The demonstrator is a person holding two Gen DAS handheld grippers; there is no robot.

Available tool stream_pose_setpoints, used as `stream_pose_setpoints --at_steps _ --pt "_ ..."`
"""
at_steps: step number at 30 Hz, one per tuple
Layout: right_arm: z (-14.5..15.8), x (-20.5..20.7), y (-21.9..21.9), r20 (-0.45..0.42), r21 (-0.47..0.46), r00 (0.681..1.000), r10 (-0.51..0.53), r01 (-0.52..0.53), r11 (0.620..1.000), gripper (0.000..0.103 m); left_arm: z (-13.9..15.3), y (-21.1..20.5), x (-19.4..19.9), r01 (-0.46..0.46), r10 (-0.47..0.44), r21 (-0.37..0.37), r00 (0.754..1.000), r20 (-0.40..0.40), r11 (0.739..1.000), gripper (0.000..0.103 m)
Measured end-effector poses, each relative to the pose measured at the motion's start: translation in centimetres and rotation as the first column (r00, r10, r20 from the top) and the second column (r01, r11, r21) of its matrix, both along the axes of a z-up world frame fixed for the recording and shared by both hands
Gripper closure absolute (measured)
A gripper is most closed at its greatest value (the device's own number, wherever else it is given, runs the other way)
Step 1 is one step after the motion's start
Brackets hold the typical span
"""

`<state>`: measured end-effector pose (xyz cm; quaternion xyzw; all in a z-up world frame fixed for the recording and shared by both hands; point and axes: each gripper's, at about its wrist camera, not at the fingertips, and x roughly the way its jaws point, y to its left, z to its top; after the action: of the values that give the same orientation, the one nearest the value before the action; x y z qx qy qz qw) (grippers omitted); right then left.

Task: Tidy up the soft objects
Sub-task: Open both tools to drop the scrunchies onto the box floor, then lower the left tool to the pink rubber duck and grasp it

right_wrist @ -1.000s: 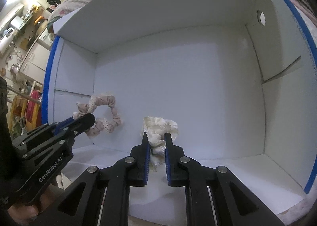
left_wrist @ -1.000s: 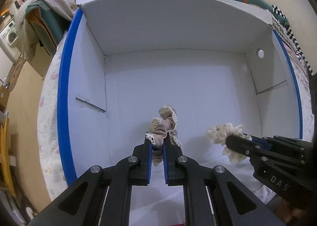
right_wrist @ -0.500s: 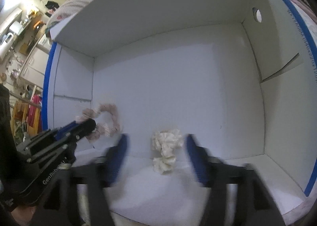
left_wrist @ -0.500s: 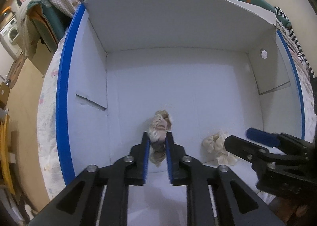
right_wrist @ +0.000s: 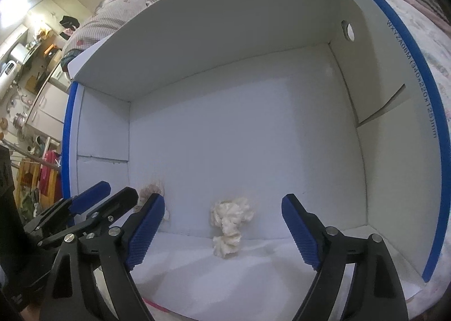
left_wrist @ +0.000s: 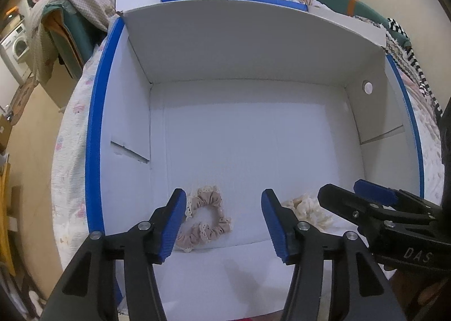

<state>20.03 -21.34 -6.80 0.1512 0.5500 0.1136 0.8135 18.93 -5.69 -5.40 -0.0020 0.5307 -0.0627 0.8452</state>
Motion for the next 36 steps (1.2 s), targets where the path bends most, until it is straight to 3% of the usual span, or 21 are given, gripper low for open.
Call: stream_pose_setpoints --at_steps 16,34,36 --pt "0.9 -0.7 -0.9 0.025 -0.001 1.0 -0.019 0.019 1.0 0.013 1.5 1.2 -0.8 -0.029 0.029 0.02 0.999 0.016 0.999 0.05" --pt "3.8 -3.9 -1.6 0.074 -0.017 0.996 -0.05 0.051 0.999 0.013 5.3 3.4 -3.9 -0.072 0.069 0.023 0.992 0.109 0.997 0.049" --pt "4.1 -4.5 -1.6 0.078 -0.022 0.996 -0.05 0.052 0.998 0.013 5.7 4.0 -4.4 -0.081 0.077 0.029 0.99 0.114 0.996 0.044"
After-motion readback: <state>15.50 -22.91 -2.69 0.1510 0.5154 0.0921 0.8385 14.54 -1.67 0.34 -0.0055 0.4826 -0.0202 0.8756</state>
